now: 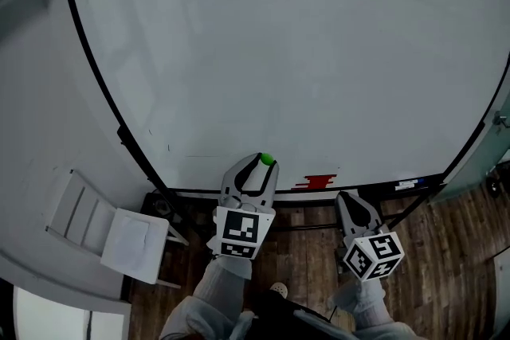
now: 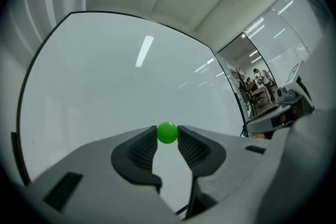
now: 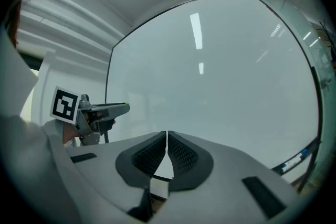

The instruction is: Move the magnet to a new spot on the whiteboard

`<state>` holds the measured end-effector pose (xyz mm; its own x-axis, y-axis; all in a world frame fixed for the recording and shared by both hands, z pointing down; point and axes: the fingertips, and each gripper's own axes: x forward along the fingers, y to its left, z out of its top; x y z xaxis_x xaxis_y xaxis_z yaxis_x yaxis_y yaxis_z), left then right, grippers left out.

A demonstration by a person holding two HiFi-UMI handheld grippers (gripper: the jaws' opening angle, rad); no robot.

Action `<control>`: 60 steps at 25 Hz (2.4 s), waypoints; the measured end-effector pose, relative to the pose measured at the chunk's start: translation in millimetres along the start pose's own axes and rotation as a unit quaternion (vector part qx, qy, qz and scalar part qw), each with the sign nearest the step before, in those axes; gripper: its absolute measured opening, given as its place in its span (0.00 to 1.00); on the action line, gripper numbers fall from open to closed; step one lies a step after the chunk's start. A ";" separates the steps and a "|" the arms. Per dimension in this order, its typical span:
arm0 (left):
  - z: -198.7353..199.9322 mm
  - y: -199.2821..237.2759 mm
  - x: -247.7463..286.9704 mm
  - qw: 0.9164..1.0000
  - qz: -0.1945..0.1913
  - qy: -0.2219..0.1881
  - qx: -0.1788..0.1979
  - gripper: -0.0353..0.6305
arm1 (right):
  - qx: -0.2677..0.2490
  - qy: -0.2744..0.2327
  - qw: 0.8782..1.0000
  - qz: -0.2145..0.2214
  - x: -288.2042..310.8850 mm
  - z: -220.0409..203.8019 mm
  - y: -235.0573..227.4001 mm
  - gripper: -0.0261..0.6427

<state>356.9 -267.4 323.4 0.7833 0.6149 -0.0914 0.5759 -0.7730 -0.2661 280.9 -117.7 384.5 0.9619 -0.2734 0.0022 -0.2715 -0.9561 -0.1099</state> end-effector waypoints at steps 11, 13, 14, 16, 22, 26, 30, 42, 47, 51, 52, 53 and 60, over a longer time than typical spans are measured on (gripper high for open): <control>23.1 -19.6 58.4 1.000 -0.021 -0.015 0.012 0.24 | 0.003 -0.007 0.999 -0.031 -5.6 5.6 -26.9 0.09; 26.6 -22.3 68.0 0.999 -0.020 -0.017 0.021 0.24 | 0.005 -0.007 0.999 -0.035 -7.0 5.3 -31.6 0.09; 27.8 -23.7 72.1 0.999 -0.018 -0.017 0.029 0.24 | 0.005 -0.007 0.999 -0.037 -7.9 5.2 -33.9 0.09; 30.3 -26.1 79.6 0.998 -0.012 -0.018 0.051 0.24 | 0.007 -0.008 0.999 -0.043 -9.9 5.1 -38.8 0.09; 46.5 -33.7 95.6 0.993 0.005 -0.030 0.112 0.24 | 0.009 -0.010 0.998 -0.064 -15.5 5.5 -53.9 0.09; 53.1 -33.9 103.2 0.985 0.030 -0.028 0.166 0.24 | 0.010 -0.012 0.997 -0.069 -17.6 5.4 -57.8 0.09; 56.6 -30.9 109.3 0.970 0.051 -0.013 0.235 0.24 | 0.013 -0.015 0.997 -0.076 -18.8 6.2 -61.4 0.09; 49.1 -23.6 118.5 0.950 0.071 0.036 0.301 0.24 | 0.016 -0.017 0.996 -0.081 -19.7 4.9 -58.7 0.09; 48.9 -23.1 118.3 0.949 0.072 0.034 0.305 0.24 | 0.020 -0.016 0.996 -0.086 -22.2 2.3 -59.9 0.09; 44.2 -28.2 118.9 0.947 0.056 0.034 0.315 0.30 | 0.024 -0.019 0.996 -0.087 -21.9 3.7 -60.3 0.09; 42.3 -30.9 119.2 0.947 0.048 0.036 0.317 0.34 | 0.023 -0.019 0.996 -0.087 -21.9 4.1 -60.1 0.09; 41.0 -33.1 119.4 0.947 0.041 0.037 0.316 0.37 | 0.023 -0.020 0.996 -0.087 -22.1 4.1 -59.9 0.09; 40.1 -35.9 117.3 0.953 0.021 0.036 0.301 0.40 | 0.020 -0.018 0.996 -0.086 -22.8 4.8 -57.3 0.09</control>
<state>418.7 -161.2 283.8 0.8291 0.5565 -0.0535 0.3217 -0.5532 -0.7684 274.7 -56.2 385.9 0.9948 -0.1013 -0.0118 -0.1019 -0.9832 -0.1514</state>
